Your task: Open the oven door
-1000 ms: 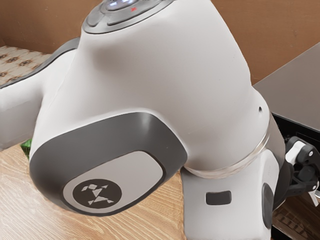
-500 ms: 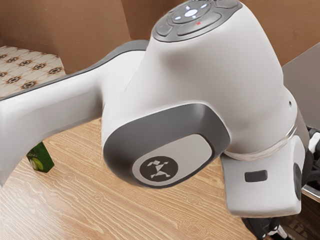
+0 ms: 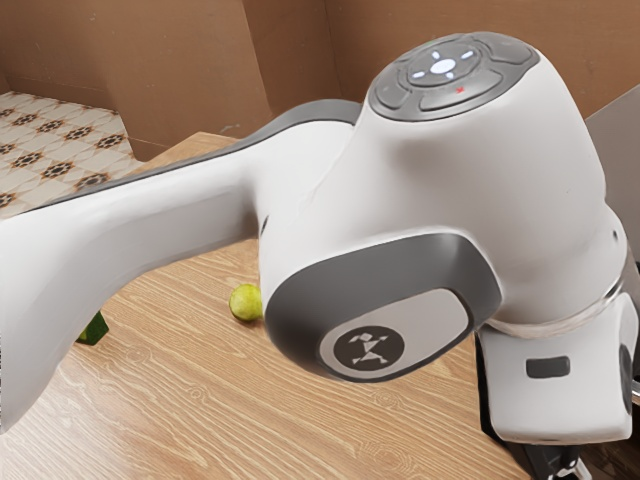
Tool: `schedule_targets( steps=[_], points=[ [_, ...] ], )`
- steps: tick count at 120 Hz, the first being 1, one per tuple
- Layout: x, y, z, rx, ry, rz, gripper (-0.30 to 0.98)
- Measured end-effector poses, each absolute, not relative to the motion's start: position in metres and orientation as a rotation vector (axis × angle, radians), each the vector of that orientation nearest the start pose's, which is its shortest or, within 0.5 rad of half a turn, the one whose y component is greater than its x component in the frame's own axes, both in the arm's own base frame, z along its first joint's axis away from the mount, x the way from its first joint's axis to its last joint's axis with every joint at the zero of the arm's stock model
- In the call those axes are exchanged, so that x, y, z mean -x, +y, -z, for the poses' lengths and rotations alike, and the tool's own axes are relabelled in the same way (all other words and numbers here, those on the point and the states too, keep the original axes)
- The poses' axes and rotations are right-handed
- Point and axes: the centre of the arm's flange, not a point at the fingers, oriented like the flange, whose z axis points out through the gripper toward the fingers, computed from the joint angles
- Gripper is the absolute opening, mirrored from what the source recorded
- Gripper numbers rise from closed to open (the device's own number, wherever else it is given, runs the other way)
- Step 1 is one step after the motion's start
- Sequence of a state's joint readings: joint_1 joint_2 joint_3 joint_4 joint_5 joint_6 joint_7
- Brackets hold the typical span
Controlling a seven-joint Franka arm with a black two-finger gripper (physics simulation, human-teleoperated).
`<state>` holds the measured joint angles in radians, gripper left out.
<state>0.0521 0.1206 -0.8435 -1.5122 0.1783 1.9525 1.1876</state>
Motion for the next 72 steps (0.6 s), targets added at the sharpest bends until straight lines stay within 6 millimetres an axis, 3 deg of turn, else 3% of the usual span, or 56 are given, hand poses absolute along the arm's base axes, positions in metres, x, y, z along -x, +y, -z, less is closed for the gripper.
schedule_targets(
  steps=[72],
  points=[
    [-0.4701, -0.4027, -0.6349, 1.659, 2.423, 0.473, 0.69]
  ],
)
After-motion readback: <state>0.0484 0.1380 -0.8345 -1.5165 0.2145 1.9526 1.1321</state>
